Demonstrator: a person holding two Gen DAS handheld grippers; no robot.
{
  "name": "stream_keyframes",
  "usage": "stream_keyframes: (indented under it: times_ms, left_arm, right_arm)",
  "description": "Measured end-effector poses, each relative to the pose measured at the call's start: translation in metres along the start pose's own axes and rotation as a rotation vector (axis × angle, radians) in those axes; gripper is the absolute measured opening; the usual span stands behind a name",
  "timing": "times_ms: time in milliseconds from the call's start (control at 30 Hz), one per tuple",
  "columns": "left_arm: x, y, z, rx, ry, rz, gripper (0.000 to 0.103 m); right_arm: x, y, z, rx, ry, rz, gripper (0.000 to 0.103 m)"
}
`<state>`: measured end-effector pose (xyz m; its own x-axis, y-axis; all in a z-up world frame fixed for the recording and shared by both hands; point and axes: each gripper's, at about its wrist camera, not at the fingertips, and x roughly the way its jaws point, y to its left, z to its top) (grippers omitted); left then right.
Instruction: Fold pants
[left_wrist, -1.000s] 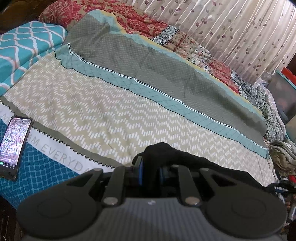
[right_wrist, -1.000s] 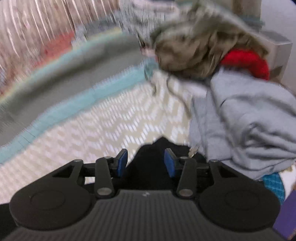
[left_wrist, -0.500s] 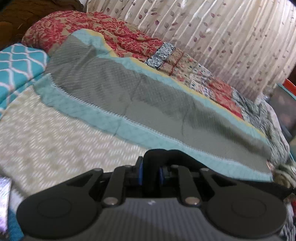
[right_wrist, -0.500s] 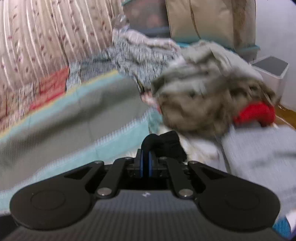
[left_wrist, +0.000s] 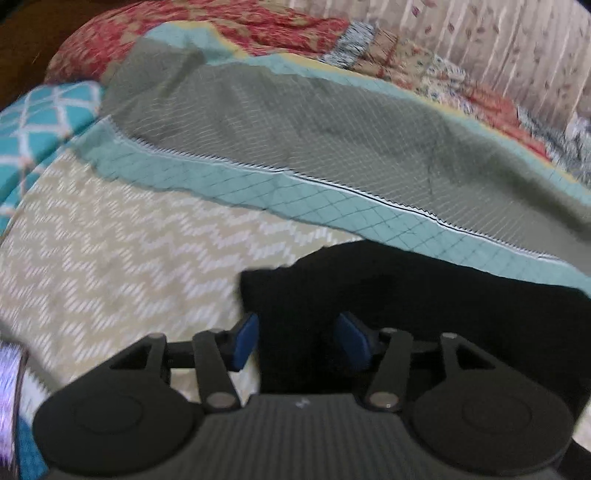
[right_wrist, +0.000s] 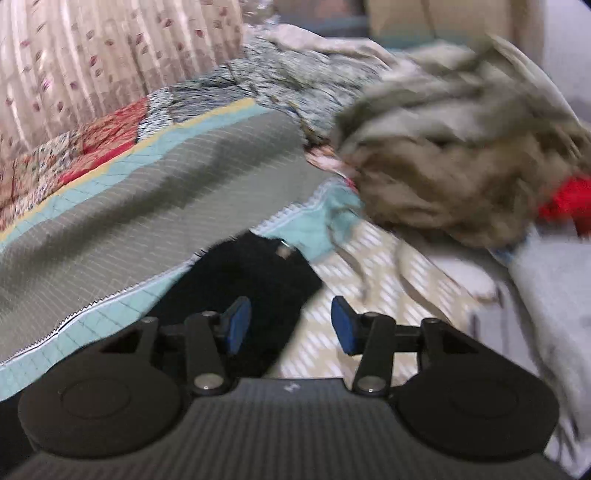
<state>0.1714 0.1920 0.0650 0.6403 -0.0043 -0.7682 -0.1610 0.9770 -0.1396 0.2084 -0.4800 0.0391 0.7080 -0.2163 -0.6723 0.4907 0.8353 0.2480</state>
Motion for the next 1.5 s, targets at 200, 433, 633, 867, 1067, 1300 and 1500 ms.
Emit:
stream_keyframes:
  times_ms: [200,433,633,867,1067,1300,1500]
  left_arm:
    - [-0.044,0.045,-0.040,-0.141,0.045,-0.072,0.078]
    - [-0.057,0.056,-0.096,-0.272,0.169,-0.105,0.087]
    - [-0.058,0.048,-0.105,-0.295,0.204,-0.085,0.087]
    - [-0.064,0.036,-0.110,-0.252,0.203,-0.113,0.087]
    - [-0.075,0.042,-0.118,-0.279,0.197,-0.161,0.088]
    - [-0.083,0.047,-0.128,-0.313,0.186,-0.239,0.092]
    - [-0.069,0.047,-0.130,-0.351,0.213,-0.321,0.097]
  right_arm:
    - [-0.003,-0.030,-0.006,0.210,0.041,0.040,0.052]
    - [0.052,-0.012,0.005,0.263,0.099,0.054,0.052]
    - [0.066,0.012,0.005,0.190,0.110,0.049,0.015]
    - [0.007,-0.018,0.027,0.132,-0.121,-0.224,0.012]
    - [-0.029,-0.061,0.013,0.256,-0.019,-0.141,0.036]
    - [-0.137,-0.083,-0.052,0.237,-0.023,0.119,0.039]
    - [-0.195,-0.113,-0.118,0.278,0.042,0.145,0.041]
